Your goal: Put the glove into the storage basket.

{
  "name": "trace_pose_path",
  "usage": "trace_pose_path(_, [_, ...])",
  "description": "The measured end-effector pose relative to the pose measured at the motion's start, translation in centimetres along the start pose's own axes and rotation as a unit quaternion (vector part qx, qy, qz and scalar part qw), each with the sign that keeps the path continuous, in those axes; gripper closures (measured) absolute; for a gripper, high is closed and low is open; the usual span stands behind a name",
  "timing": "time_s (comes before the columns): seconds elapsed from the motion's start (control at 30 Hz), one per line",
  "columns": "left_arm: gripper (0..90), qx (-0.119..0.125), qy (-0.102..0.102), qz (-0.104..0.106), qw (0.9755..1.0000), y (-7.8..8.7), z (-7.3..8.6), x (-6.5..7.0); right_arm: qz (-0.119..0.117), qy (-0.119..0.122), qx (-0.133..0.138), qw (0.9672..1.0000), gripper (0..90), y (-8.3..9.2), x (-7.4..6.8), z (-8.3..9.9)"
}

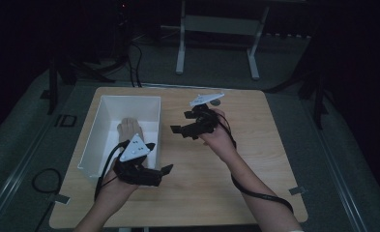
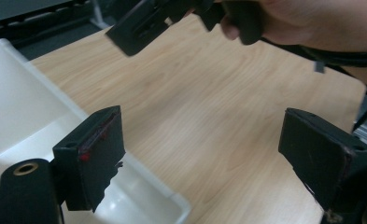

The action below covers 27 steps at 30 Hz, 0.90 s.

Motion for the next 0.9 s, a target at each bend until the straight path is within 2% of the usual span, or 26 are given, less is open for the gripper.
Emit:
trace_pose_path(0.1, [14.8,-0.004,-0.013,0.015,0.9998,-0.8,-0.3,1.3,0.007,-0.004,0.001,1.0000,17.9,0.9,0.5,1.0])
trace_pose_path(0.17, [14.8,-0.004,-0.014,0.020,0.9997,-1.0,-0.3,1.6,0.009,-0.009,0.004,0.9999,17.9,1.3,0.7,1.4])
trace_pose_path(0.27, [14.8,-0.007,-0.020,0.037,0.9991,-2.0,-0.3,2.8,0.015,-0.014,0.006,0.9998,17.9,2.1,1.3,2.6])
trace_pose_path(0.3, [14.8,-0.011,-0.030,0.040,0.9987,-2.5,-0.2,3.3,0.015,-0.018,0.006,0.9997,17.9,2.3,1.5,3.0])
trace_pose_path(0.4, [14.8,-0.006,-0.025,0.047,0.9986,-3.1,-0.1,3.7,0.013,-0.025,0.007,0.9996,17.9,2.5,1.7,3.6])
trace_pose_path(0.53, [14.8,-0.012,-0.034,0.055,0.9978,-4.1,0.2,4.3,0.008,-0.022,0.001,0.9997,17.9,2.9,1.7,5.3])
trace_pose_path(0.57, [14.8,-0.014,-0.034,0.062,0.9974,-4.5,0.3,4.7,0.009,-0.022,-0.001,0.9997,17.9,3.0,1.7,5.6])
trace_pose_path(0.67, [14.8,-0.021,-0.040,0.062,0.9971,-5.0,0.6,5.0,0.008,-0.024,-0.005,0.9997,17.9,3.1,1.8,6.2])
trace_pose_path(0.9, [14.8,-0.033,-0.042,0.084,0.9950,-6.6,2.0,6.2,0.006,-0.031,-0.011,0.9994,17.9,3.1,2.2,8.6])
Point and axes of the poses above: each handheld gripper's, and its own axes: y roughly backward along the jaws, z roughly out of its underside, x roughly to its right, the point moved 2 cm from there along -y, roughly forward along the jaws, and after that the axes turned 12 degrees about -z, right-handed, at the moved point
